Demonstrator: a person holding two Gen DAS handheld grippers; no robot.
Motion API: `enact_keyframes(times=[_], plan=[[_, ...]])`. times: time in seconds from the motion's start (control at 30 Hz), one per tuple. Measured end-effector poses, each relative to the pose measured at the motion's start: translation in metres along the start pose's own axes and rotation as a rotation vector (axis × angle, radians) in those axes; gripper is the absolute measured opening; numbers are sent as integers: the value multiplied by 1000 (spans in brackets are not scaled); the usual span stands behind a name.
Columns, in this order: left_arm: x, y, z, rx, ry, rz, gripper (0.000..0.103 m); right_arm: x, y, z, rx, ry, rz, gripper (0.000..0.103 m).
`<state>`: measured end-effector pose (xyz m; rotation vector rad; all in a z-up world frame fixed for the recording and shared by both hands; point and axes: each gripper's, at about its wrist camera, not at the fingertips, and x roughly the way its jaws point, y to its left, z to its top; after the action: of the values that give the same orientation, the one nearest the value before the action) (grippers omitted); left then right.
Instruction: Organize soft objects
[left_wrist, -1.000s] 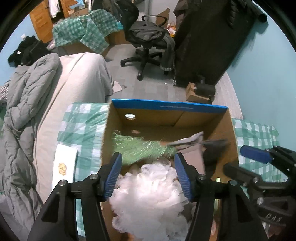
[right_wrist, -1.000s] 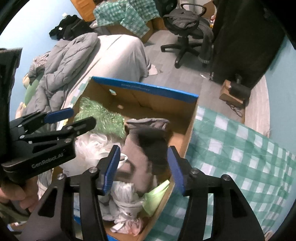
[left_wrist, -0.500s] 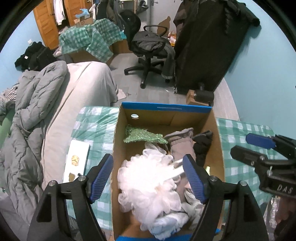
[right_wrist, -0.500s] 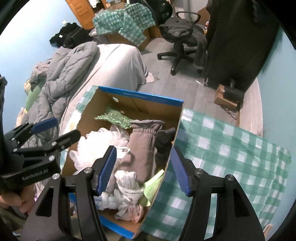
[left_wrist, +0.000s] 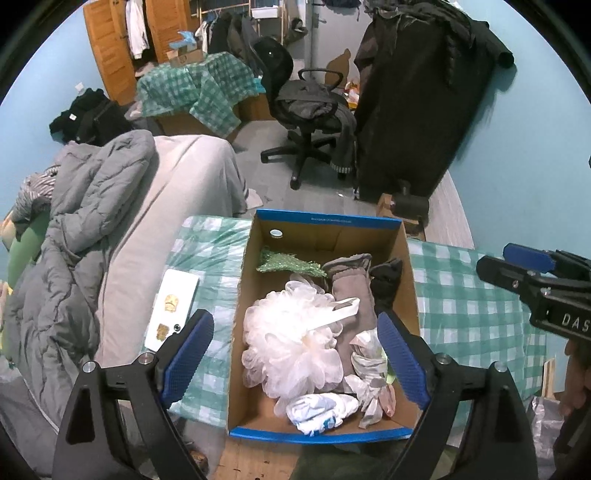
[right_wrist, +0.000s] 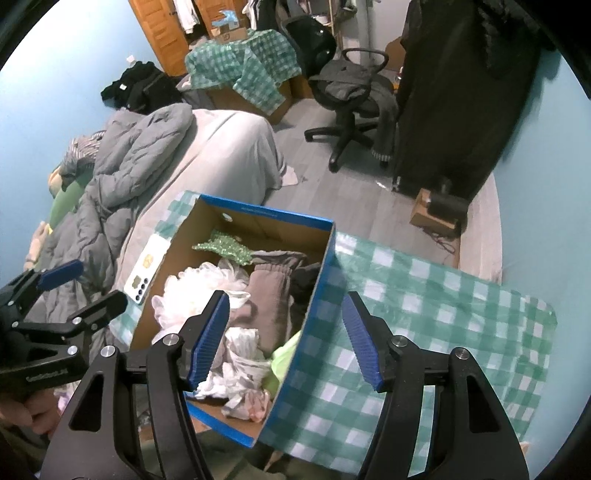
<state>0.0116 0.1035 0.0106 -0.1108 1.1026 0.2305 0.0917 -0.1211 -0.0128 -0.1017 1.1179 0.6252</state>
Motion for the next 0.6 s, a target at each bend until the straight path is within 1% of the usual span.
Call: enact_keyframes(times=[0.1, 0.27, 0.4, 0.6], plan=[[-10, -5, -4, 7, -18, 16, 95, -10, -4, -1, 4, -13, -9, 63], [-21, -13, -9, 12, -36, 19, 95, -21, -10, -4, 5, -27, -28, 63], [-26, -19, -9, 17, -33, 30, 95, -29, -15, -6, 14, -36, -37, 64], [-28, -21, -7, -8, -34, 28, 95, -36, -20, -9, 17, -38, -39, 64]])
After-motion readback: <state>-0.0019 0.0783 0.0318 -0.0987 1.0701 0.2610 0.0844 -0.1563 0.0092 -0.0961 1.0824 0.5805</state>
